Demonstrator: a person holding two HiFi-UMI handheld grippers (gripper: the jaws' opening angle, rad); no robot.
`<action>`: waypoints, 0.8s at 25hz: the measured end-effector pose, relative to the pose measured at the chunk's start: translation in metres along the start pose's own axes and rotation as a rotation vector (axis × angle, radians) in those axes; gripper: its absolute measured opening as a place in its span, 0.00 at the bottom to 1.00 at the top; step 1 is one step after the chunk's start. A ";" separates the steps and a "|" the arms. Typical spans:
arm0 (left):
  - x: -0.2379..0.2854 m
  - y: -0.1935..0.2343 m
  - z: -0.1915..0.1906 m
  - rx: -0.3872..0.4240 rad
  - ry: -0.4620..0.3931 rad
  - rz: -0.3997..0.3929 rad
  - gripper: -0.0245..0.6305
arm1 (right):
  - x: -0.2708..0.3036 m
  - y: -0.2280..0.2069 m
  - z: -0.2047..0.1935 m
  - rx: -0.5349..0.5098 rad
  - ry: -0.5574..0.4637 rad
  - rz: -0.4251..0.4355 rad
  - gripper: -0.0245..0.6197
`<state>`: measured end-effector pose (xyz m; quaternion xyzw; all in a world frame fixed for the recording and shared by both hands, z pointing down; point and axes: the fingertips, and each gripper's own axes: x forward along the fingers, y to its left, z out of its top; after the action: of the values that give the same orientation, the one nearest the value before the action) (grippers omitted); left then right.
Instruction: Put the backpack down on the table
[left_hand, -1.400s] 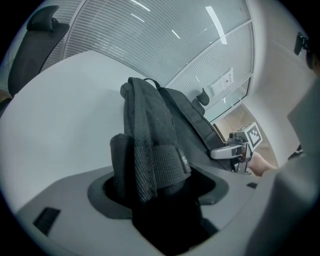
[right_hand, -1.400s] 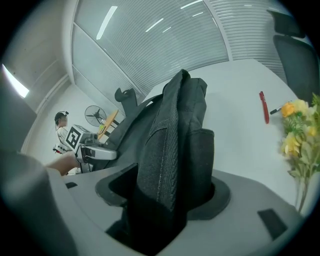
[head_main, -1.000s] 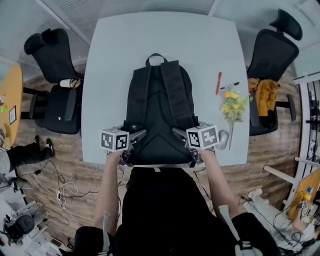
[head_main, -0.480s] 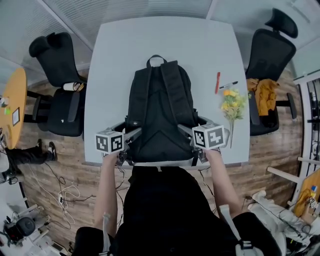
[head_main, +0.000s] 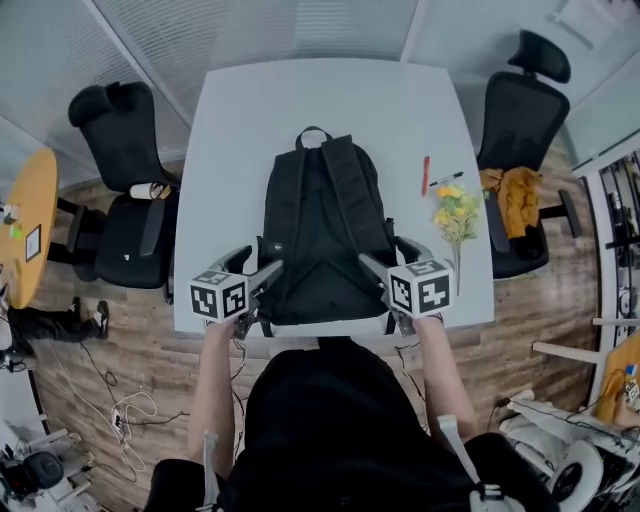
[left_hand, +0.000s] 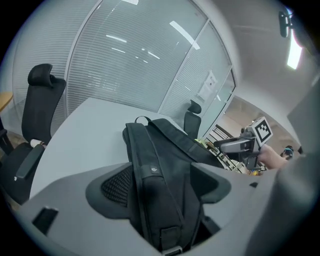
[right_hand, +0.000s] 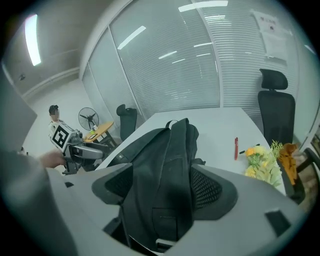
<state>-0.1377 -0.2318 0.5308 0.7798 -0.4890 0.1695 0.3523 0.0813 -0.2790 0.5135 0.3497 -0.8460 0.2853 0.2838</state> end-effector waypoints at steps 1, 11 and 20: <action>-0.005 -0.004 0.000 0.011 -0.011 -0.009 0.58 | -0.004 0.006 0.000 -0.004 -0.014 -0.002 0.61; -0.064 -0.043 -0.015 0.051 -0.074 -0.096 0.58 | -0.034 0.075 -0.023 -0.015 -0.108 -0.022 0.52; -0.127 -0.079 -0.051 0.138 -0.120 -0.186 0.55 | -0.072 0.154 -0.061 -0.022 -0.207 -0.049 0.45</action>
<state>-0.1225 -0.0922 0.4585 0.8530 -0.4217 0.1224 0.2821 0.0252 -0.1145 0.4620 0.3948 -0.8652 0.2310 0.2056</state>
